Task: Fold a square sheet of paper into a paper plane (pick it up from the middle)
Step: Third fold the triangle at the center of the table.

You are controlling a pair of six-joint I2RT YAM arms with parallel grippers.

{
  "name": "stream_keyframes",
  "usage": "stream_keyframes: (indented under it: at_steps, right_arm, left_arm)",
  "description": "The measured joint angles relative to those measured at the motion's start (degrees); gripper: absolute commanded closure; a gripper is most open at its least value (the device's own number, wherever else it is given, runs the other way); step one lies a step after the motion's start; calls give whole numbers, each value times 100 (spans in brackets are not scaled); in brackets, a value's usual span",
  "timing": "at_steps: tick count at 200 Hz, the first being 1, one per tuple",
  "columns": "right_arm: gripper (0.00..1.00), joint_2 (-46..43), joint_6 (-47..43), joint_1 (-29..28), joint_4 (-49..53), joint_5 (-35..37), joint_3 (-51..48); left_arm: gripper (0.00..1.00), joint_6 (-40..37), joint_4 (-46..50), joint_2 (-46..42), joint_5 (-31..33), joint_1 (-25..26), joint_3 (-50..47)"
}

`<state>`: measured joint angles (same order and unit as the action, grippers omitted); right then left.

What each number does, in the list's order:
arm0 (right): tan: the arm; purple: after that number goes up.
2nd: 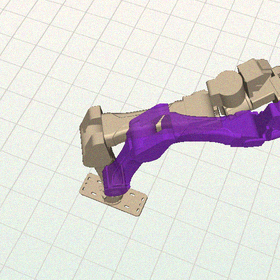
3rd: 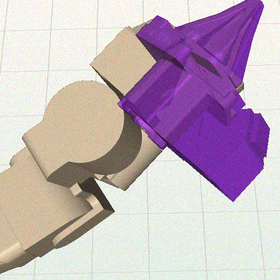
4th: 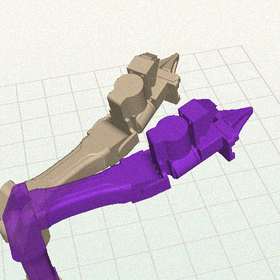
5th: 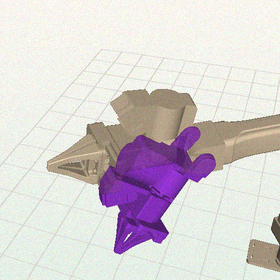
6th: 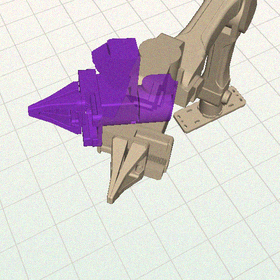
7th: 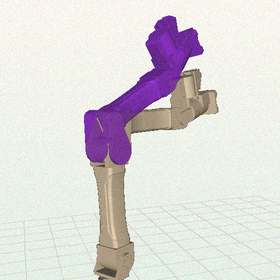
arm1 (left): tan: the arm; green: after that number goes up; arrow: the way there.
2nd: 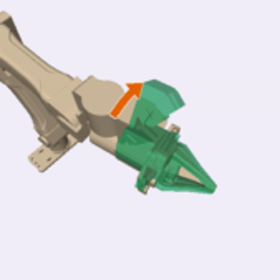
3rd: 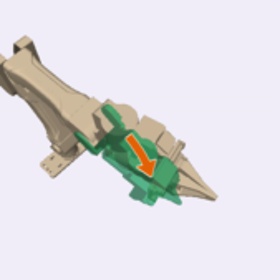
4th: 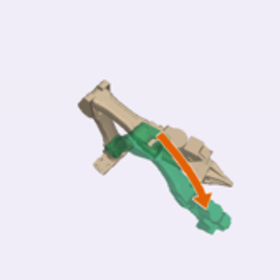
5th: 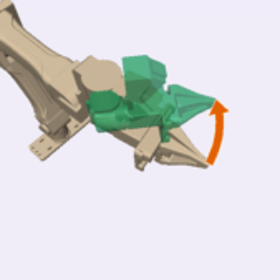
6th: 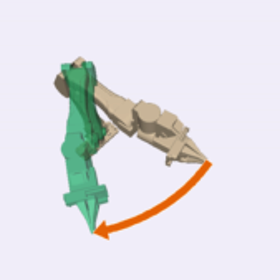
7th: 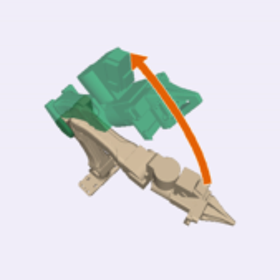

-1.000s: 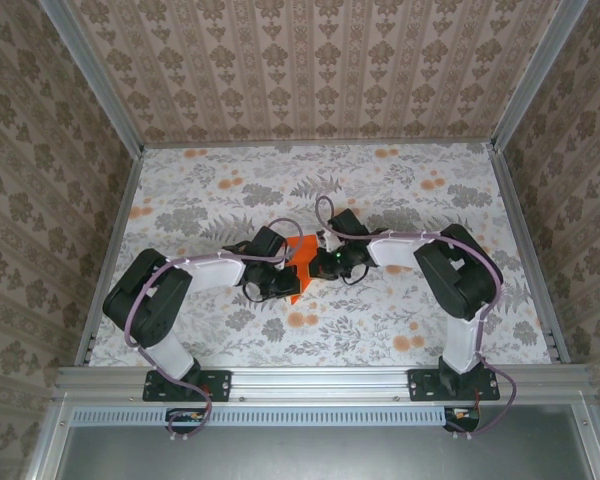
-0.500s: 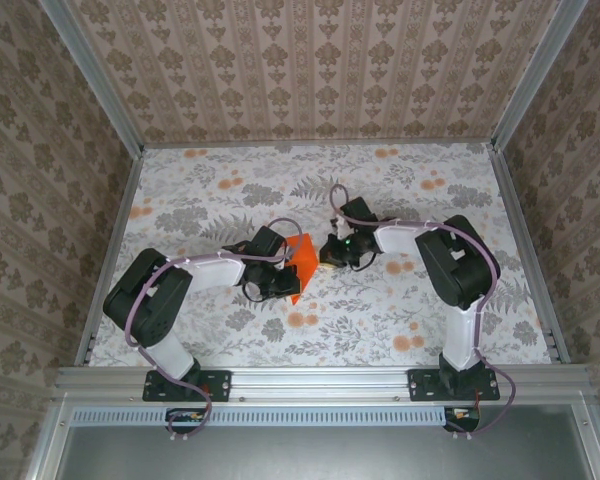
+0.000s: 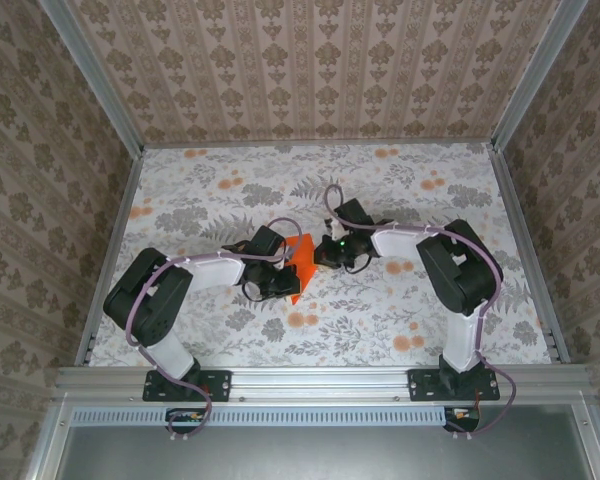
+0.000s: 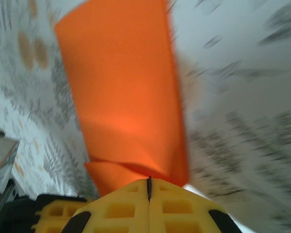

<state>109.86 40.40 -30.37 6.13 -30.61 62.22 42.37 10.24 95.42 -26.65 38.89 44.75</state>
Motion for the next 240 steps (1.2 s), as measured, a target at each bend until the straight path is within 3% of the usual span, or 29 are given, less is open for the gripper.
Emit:
stream_keyframes:
  at_steps: [36,240]
  right_arm:
    - [95,188,144,-302,-127,-136,15]
    - [96,452,184,-267,391,-92,398]
  left_arm:
    - [100,0,-2,0,0,0,0]
    - [100,-17,372,-485,94,284,-299]
